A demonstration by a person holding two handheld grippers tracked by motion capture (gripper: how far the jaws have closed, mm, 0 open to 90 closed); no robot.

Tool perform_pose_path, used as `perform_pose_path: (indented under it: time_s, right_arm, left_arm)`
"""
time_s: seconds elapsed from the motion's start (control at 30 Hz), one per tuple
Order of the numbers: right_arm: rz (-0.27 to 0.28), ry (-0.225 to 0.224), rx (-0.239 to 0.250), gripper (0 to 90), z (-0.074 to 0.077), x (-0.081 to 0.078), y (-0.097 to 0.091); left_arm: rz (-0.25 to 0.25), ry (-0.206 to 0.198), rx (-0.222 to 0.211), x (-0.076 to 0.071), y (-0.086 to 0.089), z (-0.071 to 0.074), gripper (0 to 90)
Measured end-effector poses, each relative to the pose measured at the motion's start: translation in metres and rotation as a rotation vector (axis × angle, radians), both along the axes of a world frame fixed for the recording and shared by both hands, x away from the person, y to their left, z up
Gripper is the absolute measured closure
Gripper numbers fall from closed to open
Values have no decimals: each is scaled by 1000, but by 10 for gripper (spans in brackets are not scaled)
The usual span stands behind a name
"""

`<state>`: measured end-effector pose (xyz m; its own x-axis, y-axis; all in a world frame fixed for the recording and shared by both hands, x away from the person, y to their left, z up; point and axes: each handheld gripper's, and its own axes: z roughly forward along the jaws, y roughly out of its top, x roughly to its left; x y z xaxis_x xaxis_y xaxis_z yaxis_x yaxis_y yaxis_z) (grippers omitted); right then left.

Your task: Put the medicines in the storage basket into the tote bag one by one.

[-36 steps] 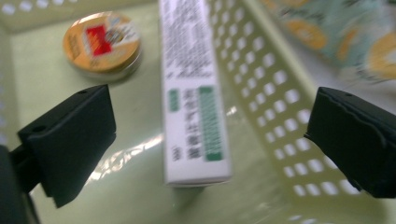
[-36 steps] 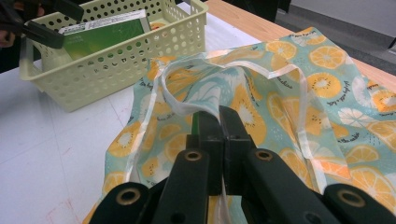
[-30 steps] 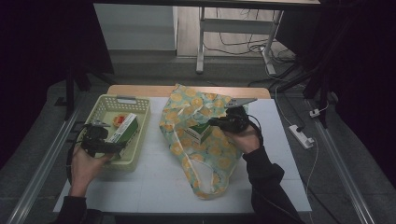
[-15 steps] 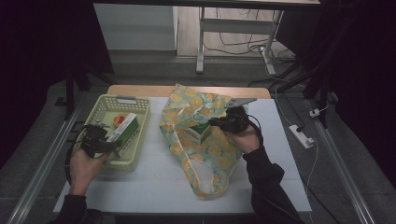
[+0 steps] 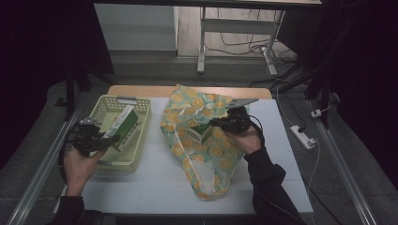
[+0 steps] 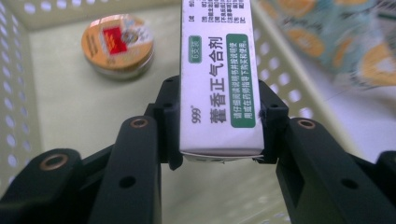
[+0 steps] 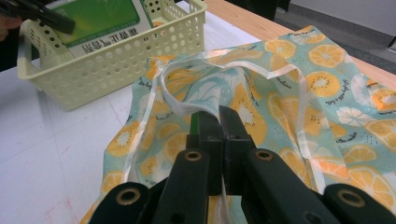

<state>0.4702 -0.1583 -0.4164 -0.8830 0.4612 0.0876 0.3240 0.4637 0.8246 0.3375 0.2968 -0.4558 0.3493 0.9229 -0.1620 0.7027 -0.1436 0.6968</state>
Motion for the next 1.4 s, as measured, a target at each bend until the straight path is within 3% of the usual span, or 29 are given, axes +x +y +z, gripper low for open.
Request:
perform_pose_path:
  time_s: [0.27,0.47,1.0,1.4]
  right_arm:
    - [-3,-4,1,893,1,0,-1]
    - [-3,-6,1,893,1,0,-1]
    - [-4,-6,2,893,2,0,-2]
    - [-4,-8,4,893,2,0,-2]
  left_arm:
    - [-42,-69,-29,-9,-9,23,617]
    - [-113,-96,-47,-14,-22,34,617]
    - [-331,-33,-44,-14,-82,37,619]
    - [-415,67,-19,-5,-120,15,618]
